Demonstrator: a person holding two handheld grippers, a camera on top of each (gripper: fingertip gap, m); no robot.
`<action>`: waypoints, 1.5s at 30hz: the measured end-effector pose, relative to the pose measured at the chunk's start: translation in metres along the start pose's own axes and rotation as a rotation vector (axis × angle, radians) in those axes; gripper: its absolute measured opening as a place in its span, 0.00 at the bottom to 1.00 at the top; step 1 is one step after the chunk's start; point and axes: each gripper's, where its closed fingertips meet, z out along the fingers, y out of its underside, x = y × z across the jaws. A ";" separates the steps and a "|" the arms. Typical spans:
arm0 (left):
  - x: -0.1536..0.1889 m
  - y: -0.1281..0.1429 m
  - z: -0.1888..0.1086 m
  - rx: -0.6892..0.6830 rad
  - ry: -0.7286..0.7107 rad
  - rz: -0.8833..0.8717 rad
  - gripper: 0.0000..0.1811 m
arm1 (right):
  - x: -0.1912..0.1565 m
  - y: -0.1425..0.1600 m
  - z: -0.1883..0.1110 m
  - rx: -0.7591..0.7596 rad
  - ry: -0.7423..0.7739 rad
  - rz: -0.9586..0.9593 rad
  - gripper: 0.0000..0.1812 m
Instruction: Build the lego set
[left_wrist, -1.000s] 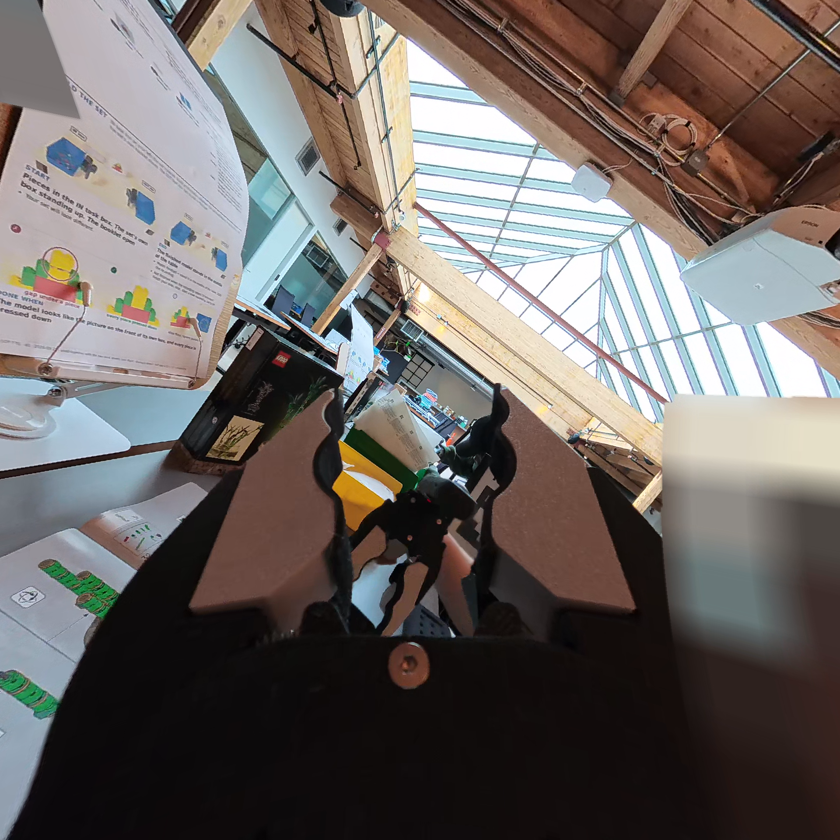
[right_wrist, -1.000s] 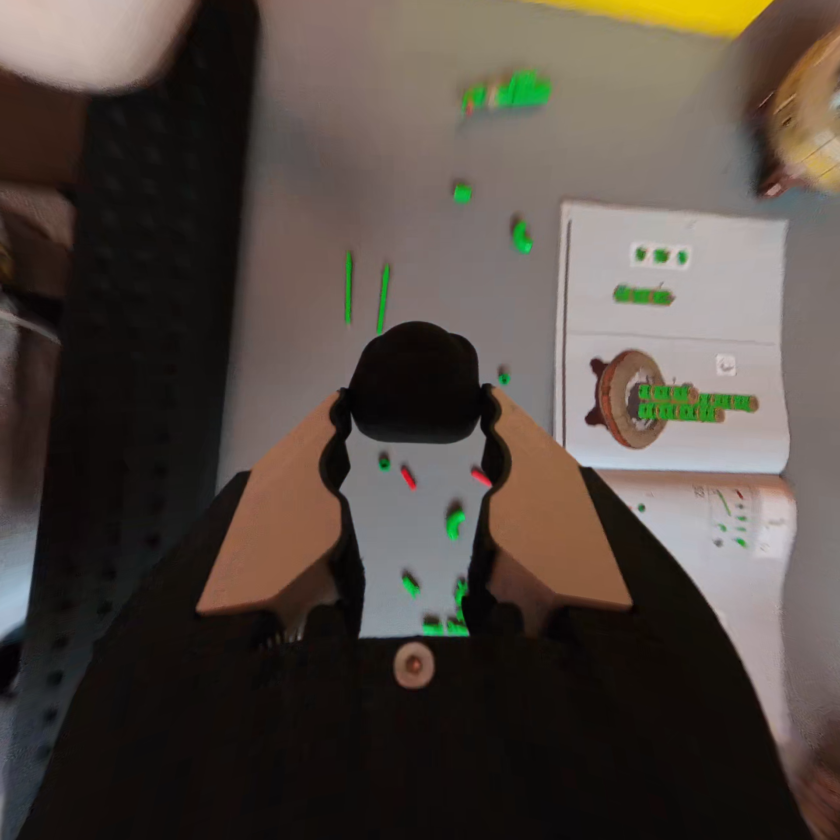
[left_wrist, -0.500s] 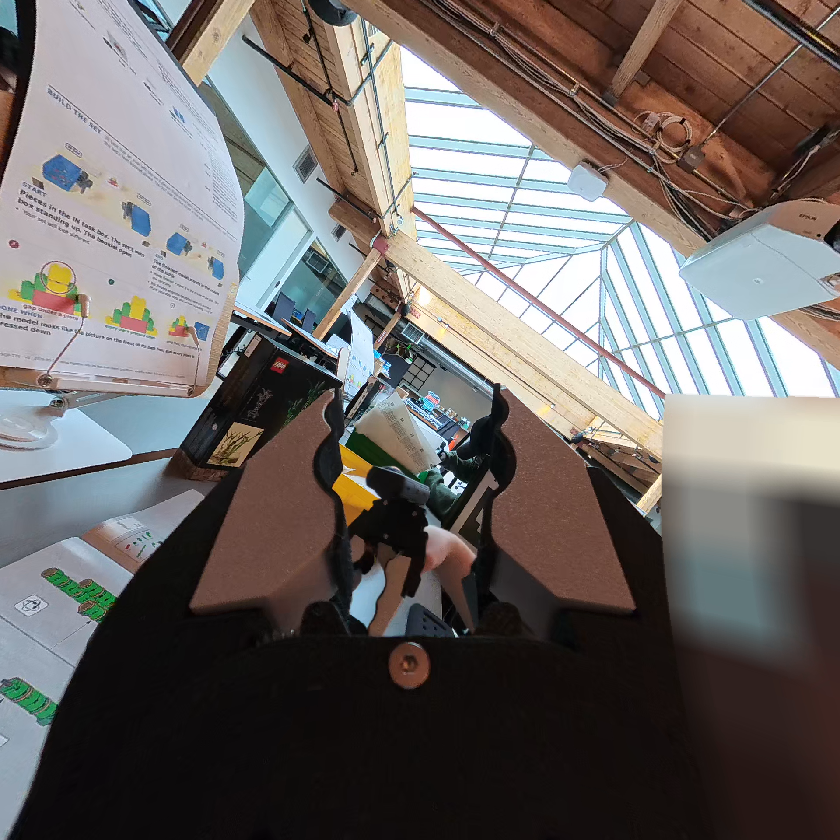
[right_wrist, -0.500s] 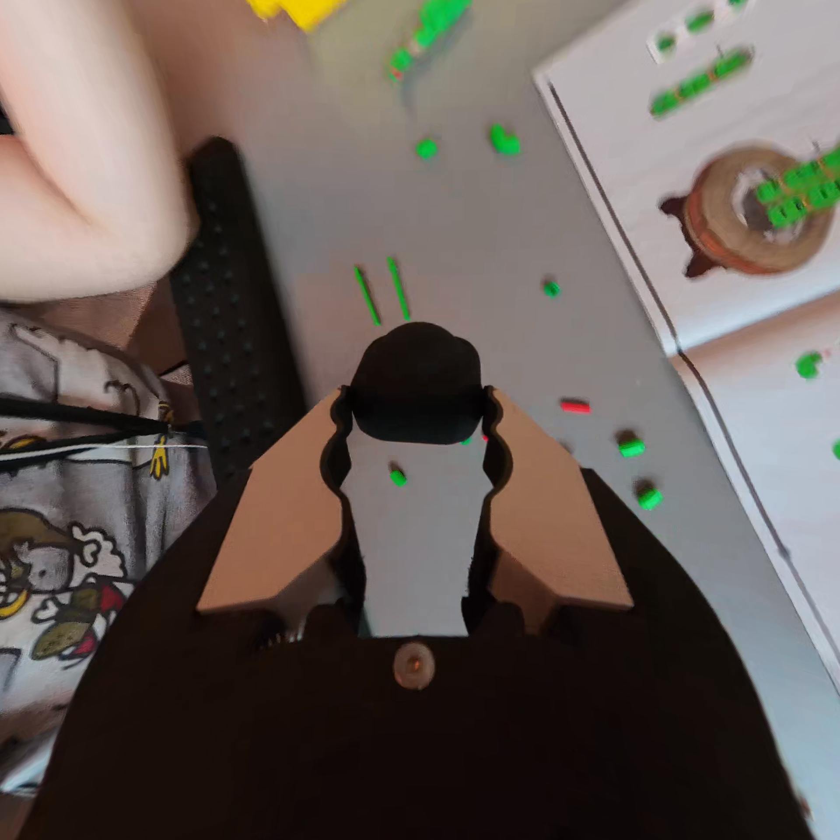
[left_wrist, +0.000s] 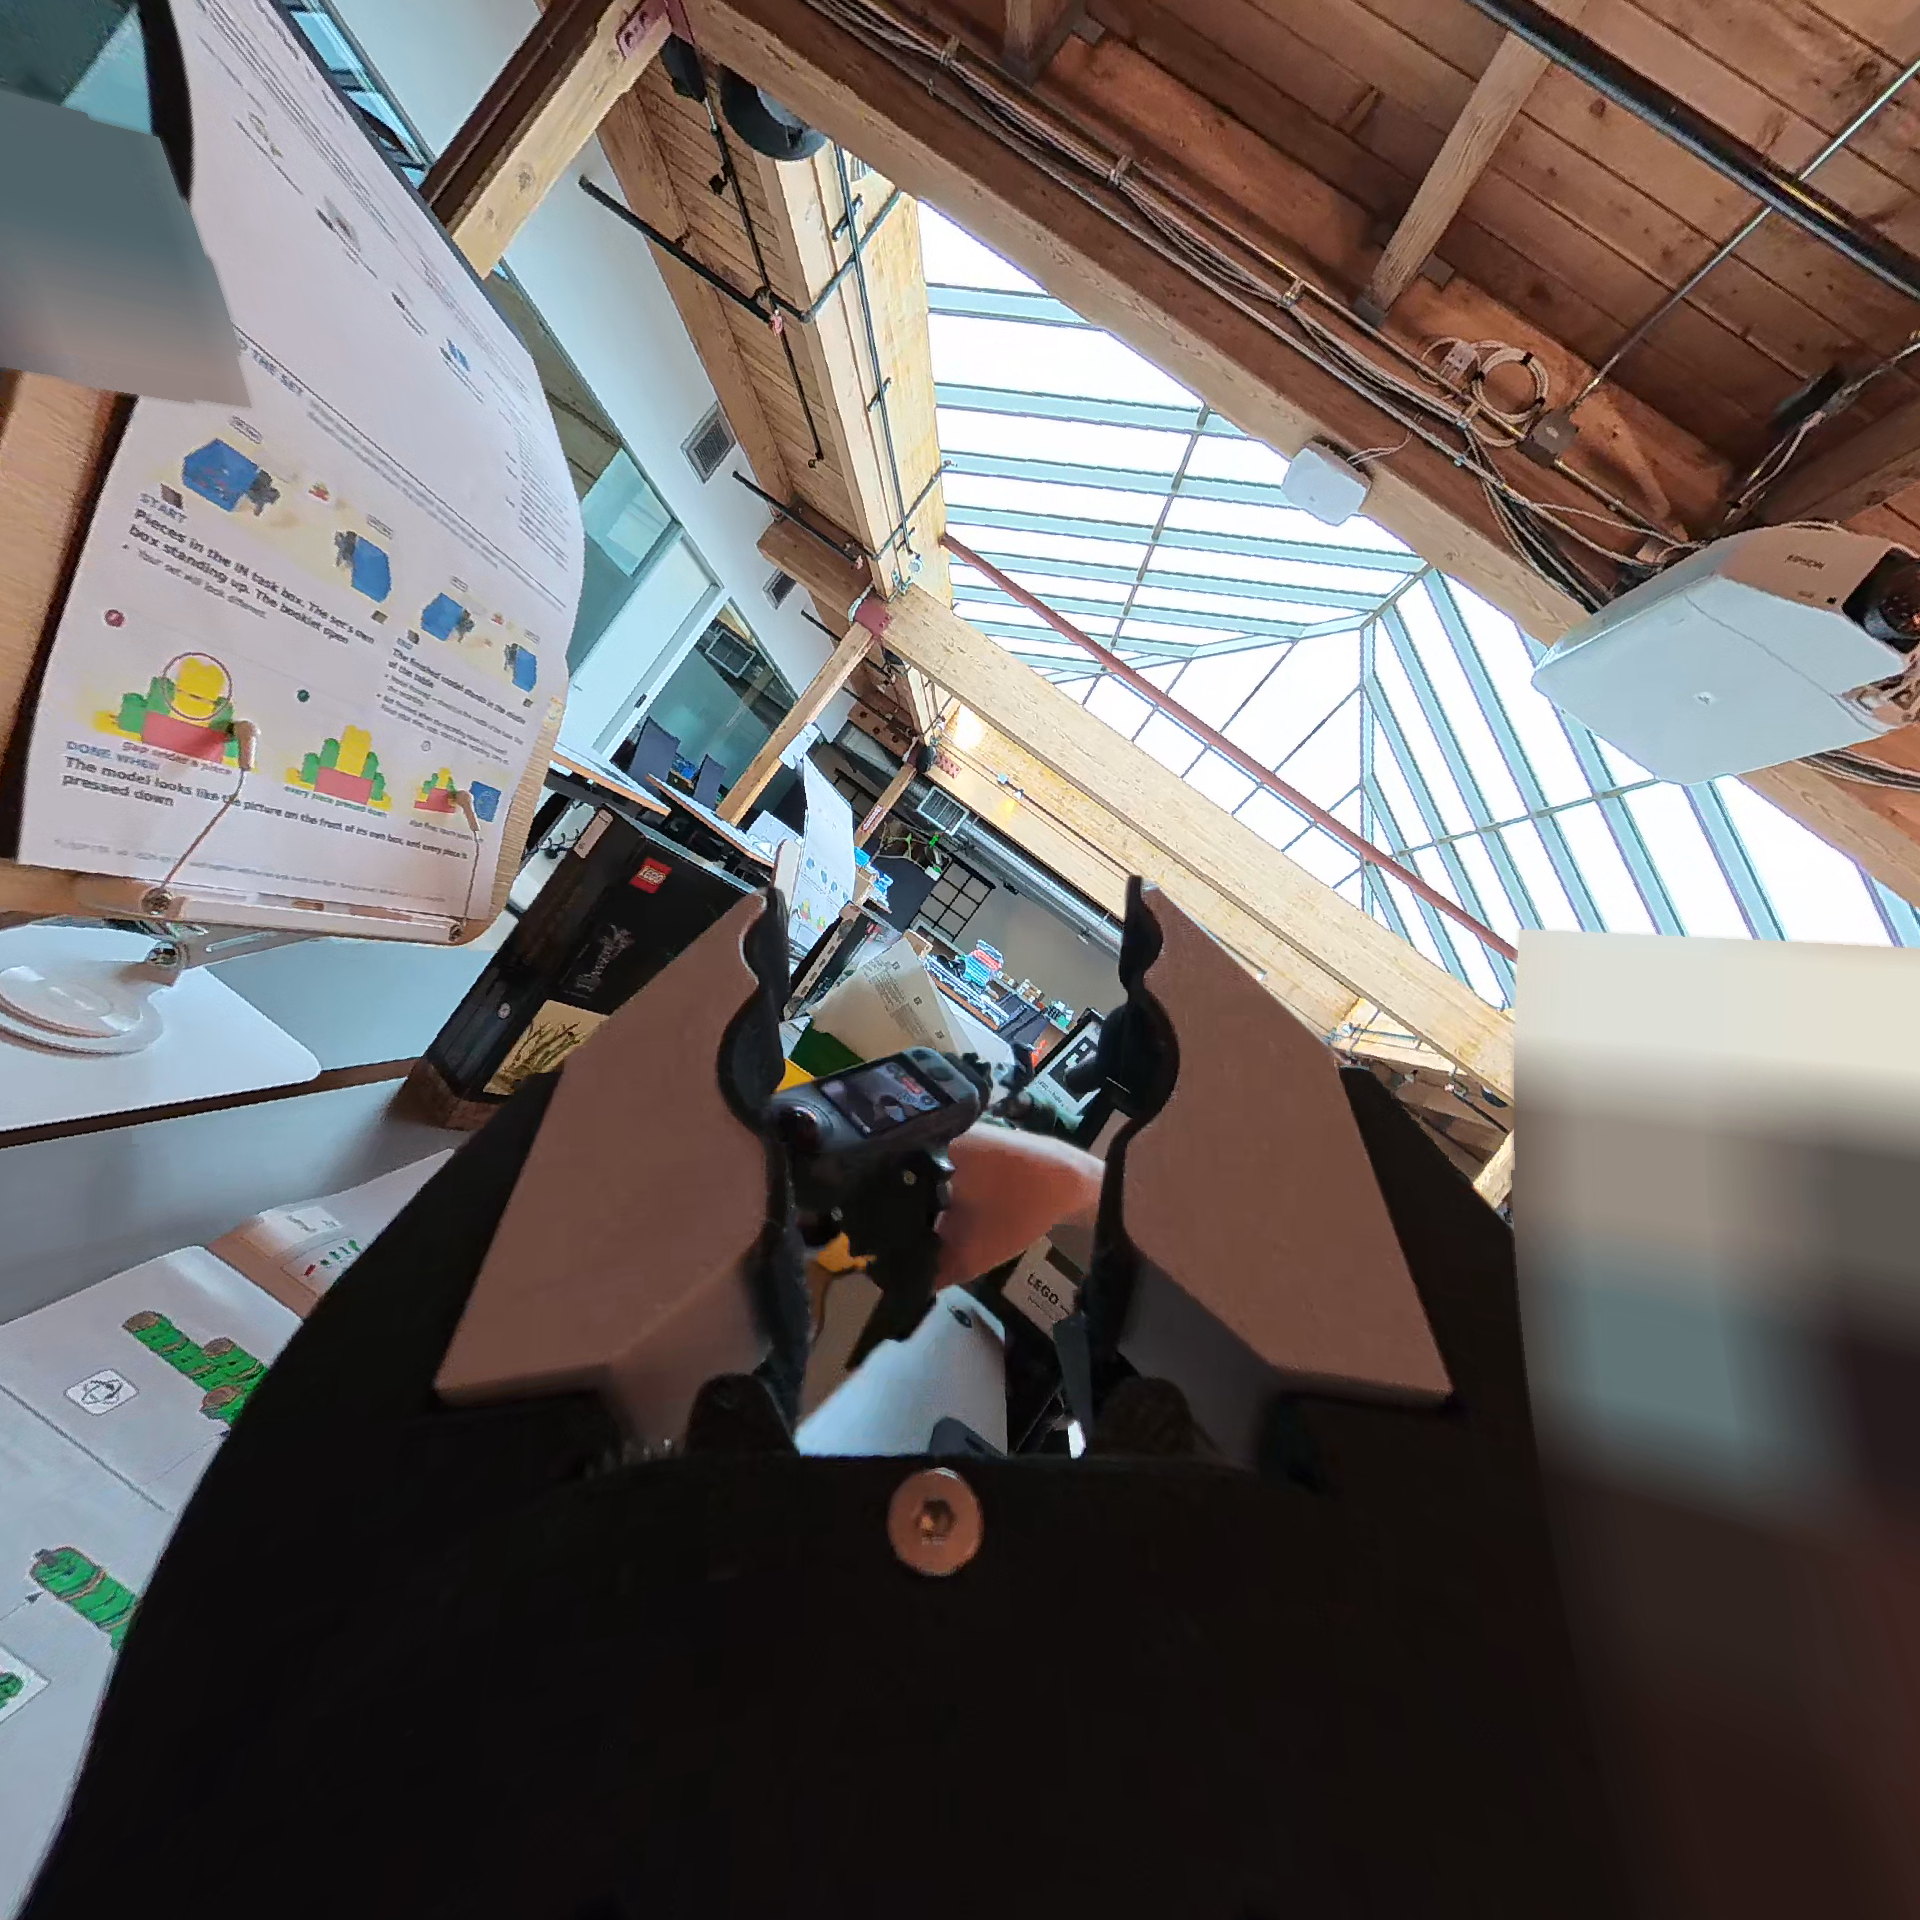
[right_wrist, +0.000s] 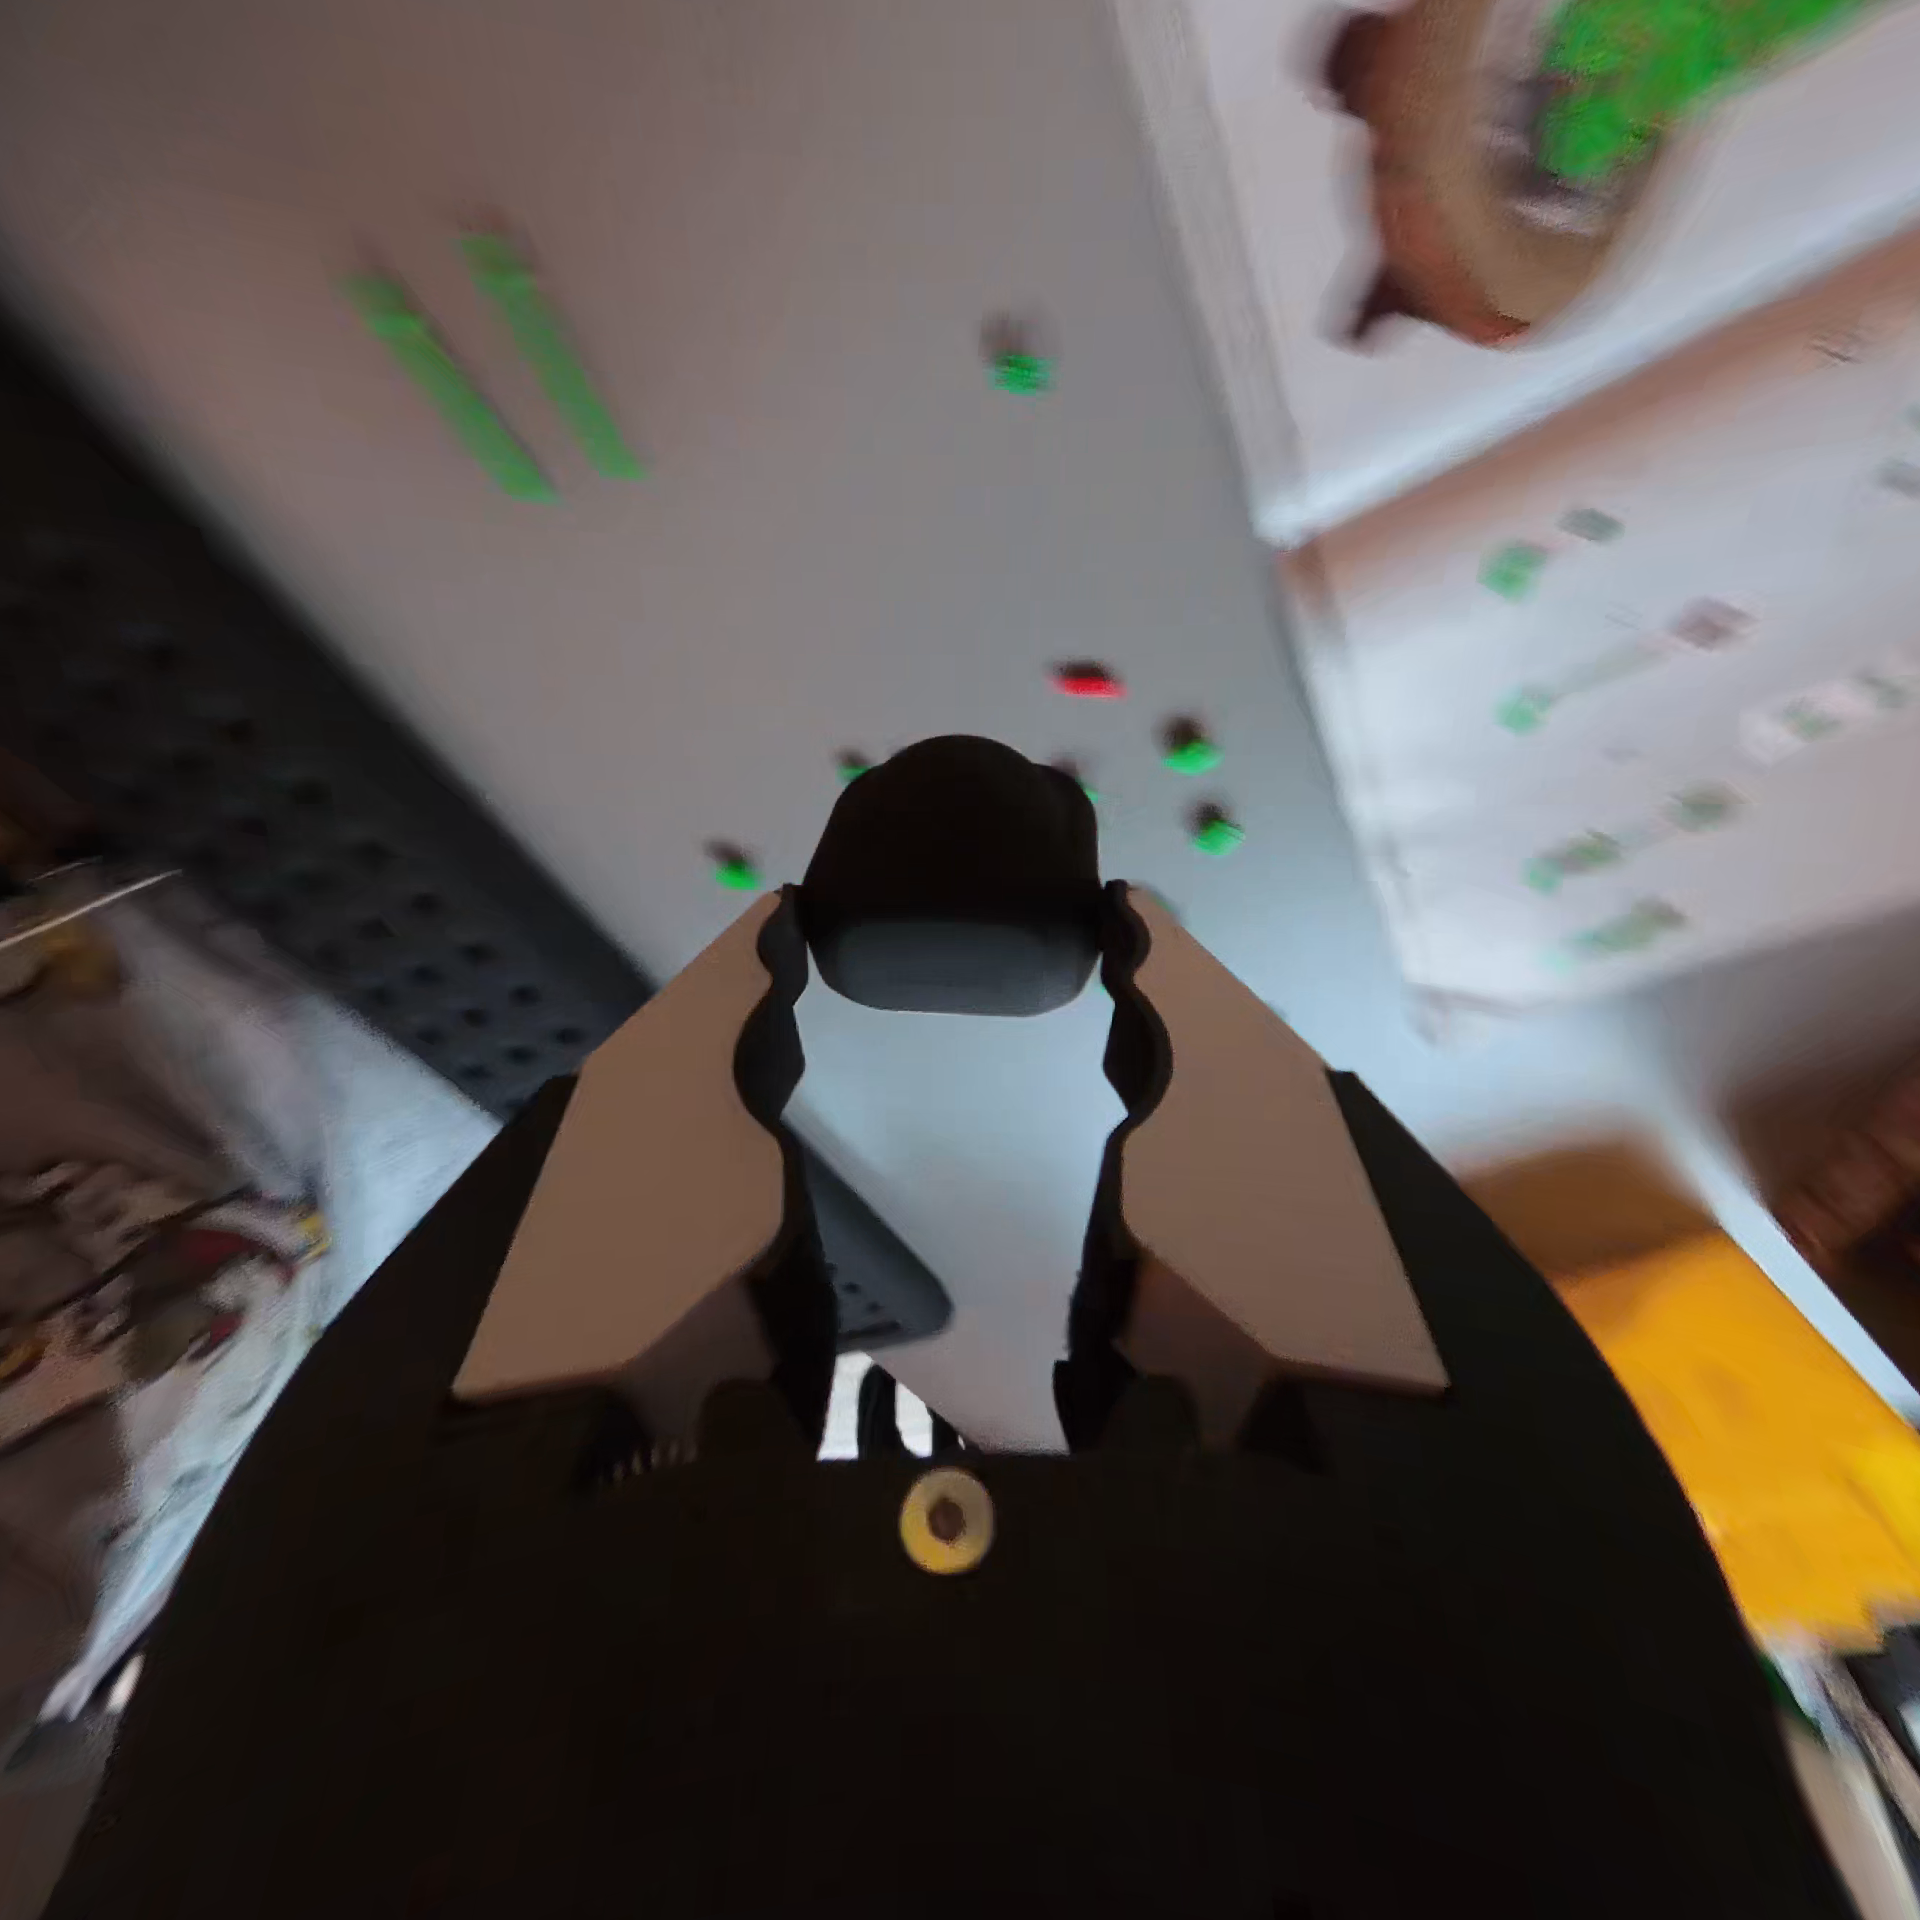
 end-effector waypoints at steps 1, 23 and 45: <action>-0.001 -0.001 -0.002 0.004 -0.002 -0.001 0.34 | 0.022 0.004 -0.003 -0.037 0.107 0.029 0.31; 0.001 -0.003 -0.003 0.008 0.006 0.002 0.35 | -0.003 0.006 0.029 -0.106 -0.009 -0.031 0.31; 0.000 0.001 0.000 -0.009 0.000 -0.001 0.34 | 0.048 -0.006 0.010 0.065 0.415 -0.046 0.31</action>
